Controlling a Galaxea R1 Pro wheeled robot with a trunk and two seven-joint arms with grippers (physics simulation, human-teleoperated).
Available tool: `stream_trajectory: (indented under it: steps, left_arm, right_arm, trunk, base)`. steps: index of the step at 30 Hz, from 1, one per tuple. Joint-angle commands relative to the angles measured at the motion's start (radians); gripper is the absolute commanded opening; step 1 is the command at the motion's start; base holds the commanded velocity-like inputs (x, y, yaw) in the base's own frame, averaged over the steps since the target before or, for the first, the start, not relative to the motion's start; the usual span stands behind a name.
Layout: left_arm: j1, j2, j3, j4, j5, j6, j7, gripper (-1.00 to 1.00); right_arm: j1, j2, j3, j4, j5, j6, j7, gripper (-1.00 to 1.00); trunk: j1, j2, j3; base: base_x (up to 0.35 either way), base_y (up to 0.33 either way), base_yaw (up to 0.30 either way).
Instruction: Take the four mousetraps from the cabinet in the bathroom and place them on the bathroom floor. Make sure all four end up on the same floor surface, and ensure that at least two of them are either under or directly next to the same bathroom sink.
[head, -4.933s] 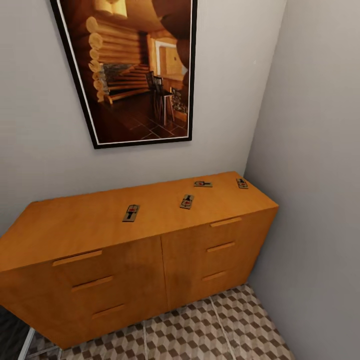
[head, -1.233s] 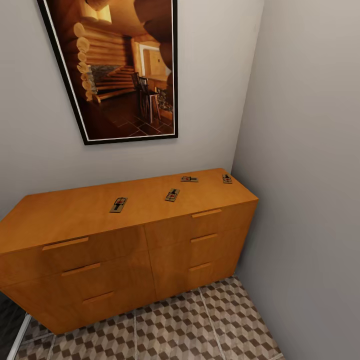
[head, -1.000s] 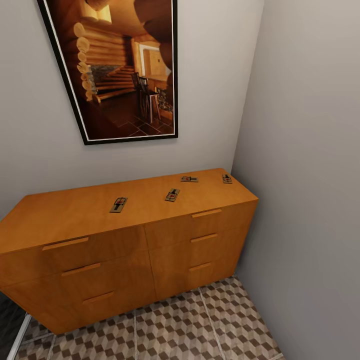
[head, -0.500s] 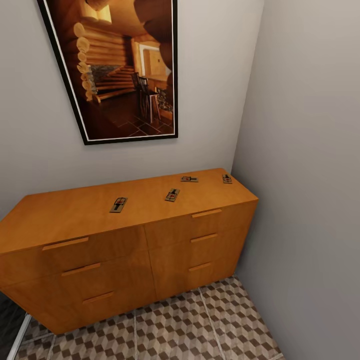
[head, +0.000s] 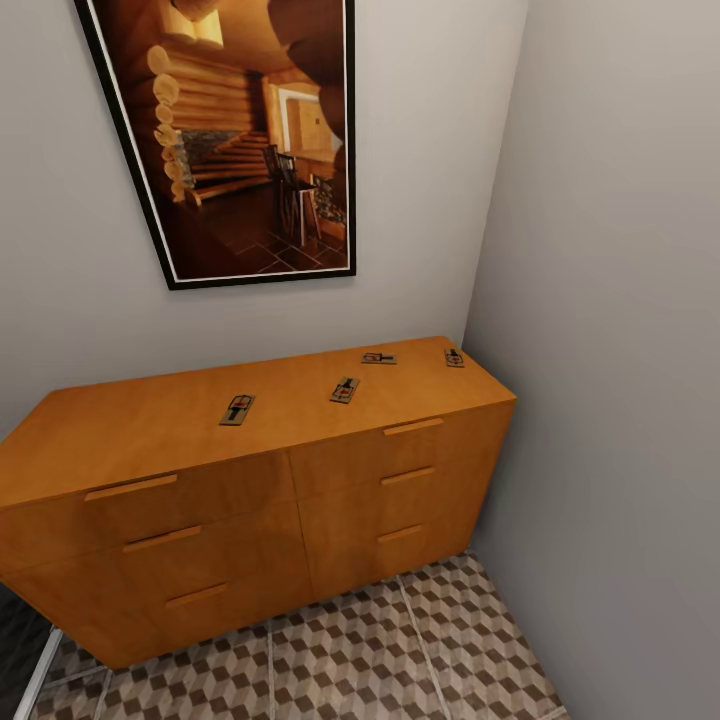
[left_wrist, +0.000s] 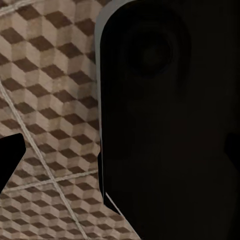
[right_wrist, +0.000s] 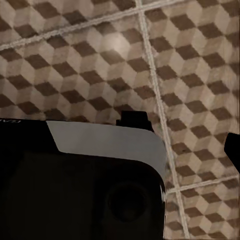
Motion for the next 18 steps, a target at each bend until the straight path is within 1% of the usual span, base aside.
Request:
stream_trajectory:
  steps: [1, 3, 7, 11, 14, 18]
  left_arm:
    - [0.006, 0.006, 0.005, -0.007, -0.005, -0.007, -0.006, 1.00]
    - [0.018, 0.017, 0.017, -0.018, -0.016, -0.018, -0.017, 1.00]
    - [0.041, 0.036, 0.038, -0.002, -0.039, -0.041, -0.039, 1.00]
    - [0.063, 0.040, 0.039, 0.002, -0.061, -0.063, -0.057, 1.00]
    - [0.080, 0.040, 0.038, 0.003, -0.078, -0.080, -0.054, 1.00]
    - [0.080, 0.038, 0.036, 0.002, -0.101, -0.102, -0.042, 1.00]
  right_arm:
    - [-0.006, -0.006, 0.002, -0.005, -0.001, -0.009, 0.007, 1.00]
    - [-0.018, -0.017, 0.002, -0.016, -0.003, -0.020, 0.016, 1.00]
    - [-0.031, -0.037, 0.000, -0.039, -0.009, -0.043, 0.017, 1.00]
    - [-0.031, -0.039, 0.000, -0.048, -0.010, -0.065, 0.020, 1.00]
    - [-0.031, -0.039, 0.000, -0.048, -0.009, -0.082, 0.020, 1.00]
    - [-0.031, -0.038, 0.001, -0.047, -0.007, -0.098, 0.021, 1.00]
  trunk:
    - [0.000, 0.000, -0.001]
    - [0.000, 0.000, -0.001]
    - [0.000, 0.000, -0.001]
    - [0.000, 0.000, -0.001]
    - [0.000, 0.000, -0.001]
    - [0.000, 0.000, -0.001]
  base:
    - [0.000, 0.000, 0.000]
    - [0.000, 0.000, 0.000]
    - [0.000, 0.000, 0.000]
    - [0.000, 0.000, 0.000]
    - [0.000, 0.000, 0.000]
    - [0.000, 0.000, 0.000]
